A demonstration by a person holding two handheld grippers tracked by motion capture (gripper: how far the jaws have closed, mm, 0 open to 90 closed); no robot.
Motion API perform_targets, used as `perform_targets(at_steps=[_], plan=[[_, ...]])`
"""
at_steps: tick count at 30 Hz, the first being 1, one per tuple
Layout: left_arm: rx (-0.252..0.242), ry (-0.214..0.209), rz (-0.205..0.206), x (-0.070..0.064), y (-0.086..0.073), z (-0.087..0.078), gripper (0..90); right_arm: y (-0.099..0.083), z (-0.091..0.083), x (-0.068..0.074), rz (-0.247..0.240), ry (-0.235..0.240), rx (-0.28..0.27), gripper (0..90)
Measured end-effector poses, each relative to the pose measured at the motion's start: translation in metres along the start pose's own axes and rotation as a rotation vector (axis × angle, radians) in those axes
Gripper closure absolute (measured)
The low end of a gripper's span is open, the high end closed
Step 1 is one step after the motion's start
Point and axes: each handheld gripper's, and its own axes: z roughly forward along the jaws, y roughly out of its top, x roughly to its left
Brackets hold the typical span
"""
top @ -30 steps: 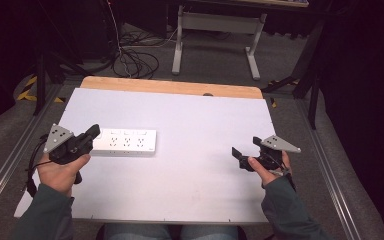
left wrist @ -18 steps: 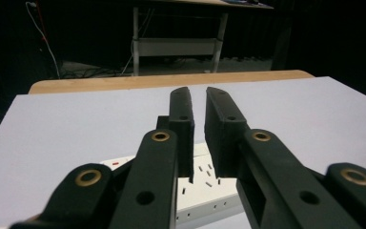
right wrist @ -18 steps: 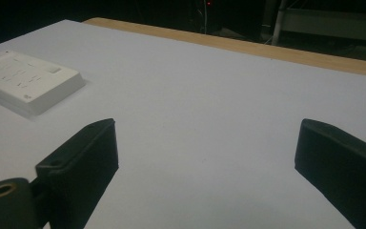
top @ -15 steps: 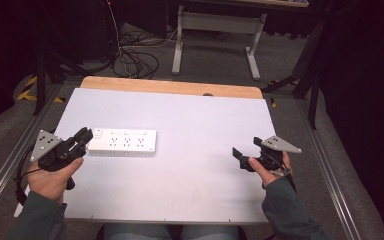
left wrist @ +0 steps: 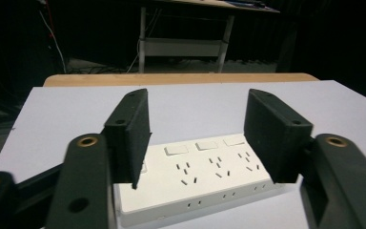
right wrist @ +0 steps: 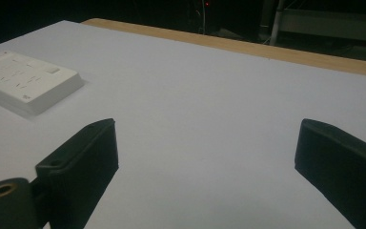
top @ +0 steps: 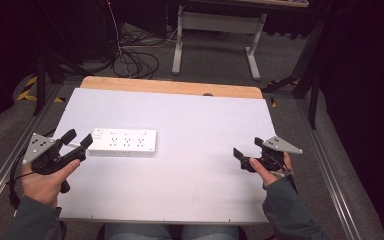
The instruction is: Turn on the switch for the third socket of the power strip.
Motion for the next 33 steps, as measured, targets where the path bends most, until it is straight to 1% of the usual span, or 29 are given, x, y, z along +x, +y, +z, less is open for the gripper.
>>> perform_targets(at_steps=[3,4,5,6,8,11,14,15,17,20,25,31,33], plan=[[0.004,-0.001,0.004,0.0013,-0.0007,0.0001,37.1,-0.0002,-0.0006,-0.0003,0.001,-0.001,0.001,7.7],[0.001,0.003,-0.004,0.001,-0.0009,0.0001,35.9,-0.0004,-0.0009,-0.0003,0.001,-0.001,0.001,7.7],[0.0,0.003,-0.006,0.0009,-0.0007,0.0,33.0,-0.0006,-0.0016,0.0001,0.003,-0.004,0.0,7.7],[-0.001,0.002,-0.005,0.0005,-0.0005,-0.0002,33.0,-0.0006,-0.0016,0.0001,0.003,-0.004,0.0,7.7],[-0.004,0.003,-0.004,0.0,-0.0006,-0.0007,30.0,-0.0006,-0.0024,0.0,-0.001,-0.007,-0.001,7.7],[-0.004,0.011,-0.014,0.001,-0.0011,-0.0015,24.4,-0.0009,-0.0027,-0.0003,0.0,-0.009,0.0,7.7],[-0.005,0.012,-0.023,0.0019,-0.0009,-0.0028,20.9,-0.001,-0.003,-0.0002,0.001,-0.009,-0.002,7.7],[-0.007,0.014,-0.021,0.0021,-0.0009,-0.0032,18.3,-0.001,-0.0031,-0.0001,0.0,-0.01,-0.001,7.7],[-0.007,0.013,-0.02,0.0023,-0.0012,-0.0039,17.4,-0.001,-0.0031,-0.0001,0.0,-0.009,0.0,7.7],[-0.009,0.017,-0.025,0.0022,-0.001,-0.0052,12.9,-0.0011,-0.0032,-0.0002,0.002,-0.008,-0.002,7.7],[0.003,0.026,-0.031,0.0018,-0.0019,-0.0065,4.8,-0.0011,-0.0032,-0.0002,0.001,-0.009,-0.002,7.7],[-0.005,0.021,-0.019,0.0013,-0.002,-0.0088,1.5,-0.001,-0.0033,-0.0001,0.002,-0.008,-0.002,7.8],[-0.009,0.02,-0.023,0.0014,-0.0021,-0.0093,1.4,-0.0009,-0.0034,0.0,0.0,-0.01,-0.001,7.7]])
